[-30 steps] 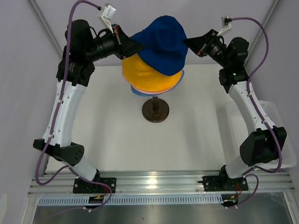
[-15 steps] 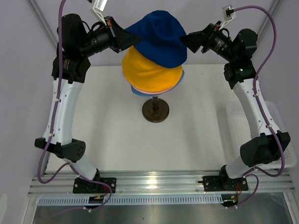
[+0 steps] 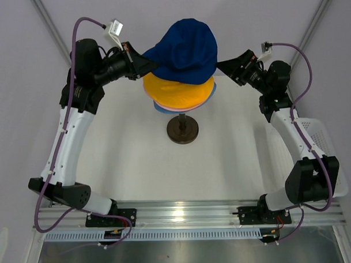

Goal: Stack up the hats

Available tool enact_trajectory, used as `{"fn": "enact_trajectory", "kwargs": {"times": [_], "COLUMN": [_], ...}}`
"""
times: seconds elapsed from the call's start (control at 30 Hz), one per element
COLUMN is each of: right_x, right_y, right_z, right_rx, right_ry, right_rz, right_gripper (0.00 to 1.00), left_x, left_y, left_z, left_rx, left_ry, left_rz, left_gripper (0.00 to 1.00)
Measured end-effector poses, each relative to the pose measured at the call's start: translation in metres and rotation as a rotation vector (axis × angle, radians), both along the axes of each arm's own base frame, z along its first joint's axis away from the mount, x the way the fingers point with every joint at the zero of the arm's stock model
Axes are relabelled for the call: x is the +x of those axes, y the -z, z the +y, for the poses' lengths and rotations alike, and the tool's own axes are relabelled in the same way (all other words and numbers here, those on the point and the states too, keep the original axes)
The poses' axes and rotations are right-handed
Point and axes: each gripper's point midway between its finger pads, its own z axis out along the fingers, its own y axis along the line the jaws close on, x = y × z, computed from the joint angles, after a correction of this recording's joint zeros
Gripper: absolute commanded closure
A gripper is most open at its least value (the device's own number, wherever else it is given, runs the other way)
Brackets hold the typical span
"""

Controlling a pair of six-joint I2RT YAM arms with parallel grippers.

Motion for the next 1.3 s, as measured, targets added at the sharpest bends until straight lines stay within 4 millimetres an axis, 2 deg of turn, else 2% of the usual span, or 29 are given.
{"fn": "enact_trajectory", "kwargs": {"times": [0.1, 0.37, 0.53, 0.77, 1.0, 1.1, 1.2, 1.23, 1.3], "right_x": [0.002, -0.007, -0.008, -0.005, -0.005, -0.009, -0.011, -0.011, -0.012], "right_y": [0.006, -0.040, -0.050, -0.043, -0.035, -0.026, -0.019, -0.019, -0.023], "right_z": [0.001, 0.010, 0.009, 0.015, 0.018, 0.020, 0.021, 0.021, 0.021], "right_rx": [0.082, 0.243, 0.304, 0.344, 0.378, 0.401, 0.424, 0.433, 0.445], "right_ry": [0.011, -0.019, -0.028, -0.052, -0.076, -0.087, -0.098, -0.100, -0.106], "right_rz": [0.055, -0.044, -0.065, -0.015, 0.057, 0.107, 0.148, 0.154, 0.147], "right_gripper": [0.05, 0.12, 0.16, 0.24, 0.22, 0.21, 0.33, 0.44, 0.57], "left_x": [-0.006, -0.012, -0.008, -0.006, -0.003, -0.003, -0.001, -0.001, 0.000], "left_y": [0.005, 0.007, 0.012, 0.010, 0.010, 0.010, 0.013, 0.014, 0.014], "left_z": [0.005, 0.009, 0.007, 0.004, 0.002, 0.001, 0.001, 0.000, 0.000], "left_rx": [-0.018, -0.059, -0.080, -0.104, -0.115, -0.118, -0.120, -0.120, -0.123], "left_ry": [-0.027, -0.052, -0.057, -0.043, -0.036, -0.036, -0.032, -0.032, -0.030], "left_rz": [0.011, 0.007, 0.027, 0.027, 0.032, 0.032, 0.030, 0.033, 0.035], "left_gripper": [0.99, 0.99, 0.99, 0.99, 0.99, 0.99, 0.99, 0.99, 0.99]}}
